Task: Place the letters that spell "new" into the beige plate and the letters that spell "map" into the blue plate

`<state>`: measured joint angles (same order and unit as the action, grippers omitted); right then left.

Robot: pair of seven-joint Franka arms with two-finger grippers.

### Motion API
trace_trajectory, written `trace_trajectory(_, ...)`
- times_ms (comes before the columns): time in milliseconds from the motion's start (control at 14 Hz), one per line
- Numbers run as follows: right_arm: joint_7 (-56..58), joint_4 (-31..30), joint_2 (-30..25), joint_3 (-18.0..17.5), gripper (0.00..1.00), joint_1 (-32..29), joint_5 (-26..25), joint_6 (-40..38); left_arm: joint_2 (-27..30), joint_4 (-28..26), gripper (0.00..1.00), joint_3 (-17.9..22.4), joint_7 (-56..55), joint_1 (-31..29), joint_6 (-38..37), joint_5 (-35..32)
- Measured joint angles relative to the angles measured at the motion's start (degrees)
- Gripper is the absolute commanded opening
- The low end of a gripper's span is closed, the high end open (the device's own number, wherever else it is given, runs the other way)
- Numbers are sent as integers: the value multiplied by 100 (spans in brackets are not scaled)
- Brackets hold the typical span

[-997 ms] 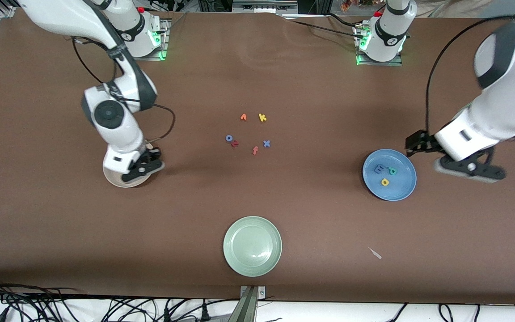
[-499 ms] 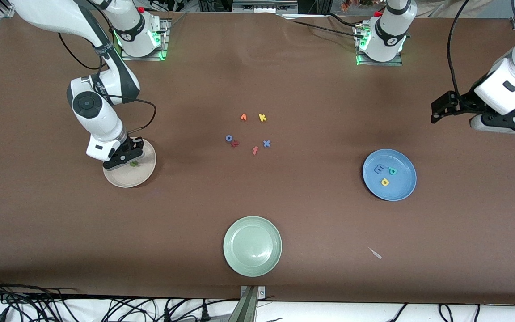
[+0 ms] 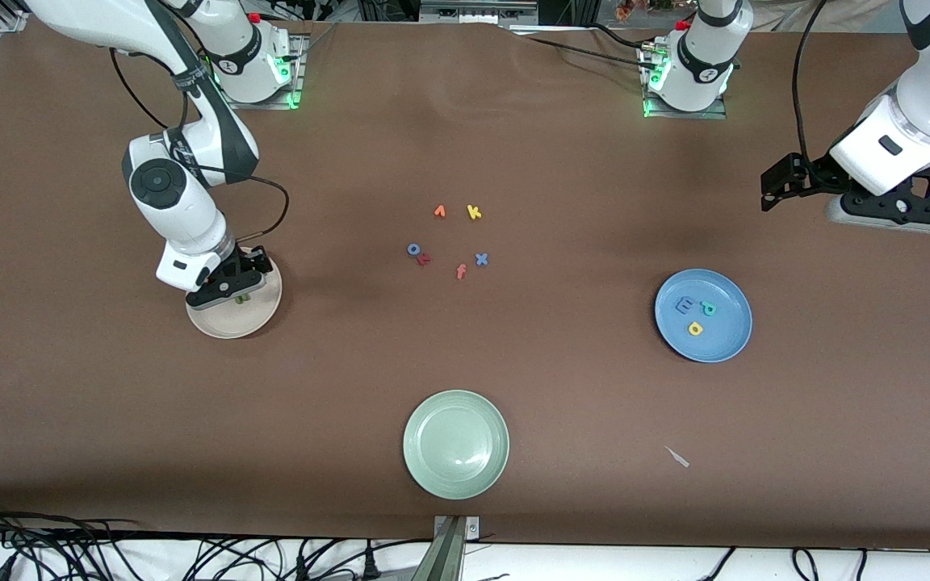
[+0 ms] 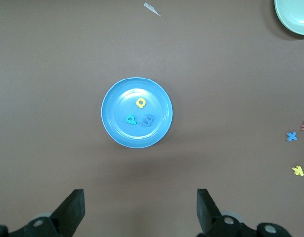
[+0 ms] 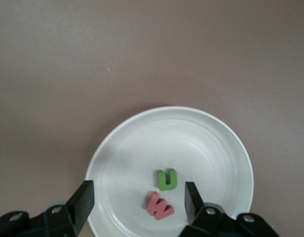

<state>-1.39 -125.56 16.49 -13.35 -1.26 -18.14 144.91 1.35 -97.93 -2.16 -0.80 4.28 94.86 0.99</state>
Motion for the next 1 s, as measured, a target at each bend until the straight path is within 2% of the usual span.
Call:
trace_trajectory(285, -512, 885, -154, -408, 84, 6, 66, -1364, -4, 0, 100, 0, 0, -49, -11, 0)
trace_trajectory(499, -532, 1792, -296, -587, 85, 15, 583, -2665, -4, 0, 100, 0, 0, -79, -12, 0)
trace_trajectory(641, -532, 2204, -401, -597, 87, 15, 712, -3168, -4, 0, 100, 0, 0, -80, -14, 0)
trace_trajectory(784, -475, 2582, -528, -595, 99, 14, 1072, -3771, -4, 1, 100, 0, 0, -80, -15, 0)
trace_trajectory(855, -377, 2807, -600, -563, 99, 14, 1335, -4107, -4, 1, 100, 0, 0, -81, -16, 0)
trace_trajectory(997, -68, 3153, -804, -286, 99, 15, 1649, -4583, -4, 1, 100, 0, 0, -88, -17, 0)
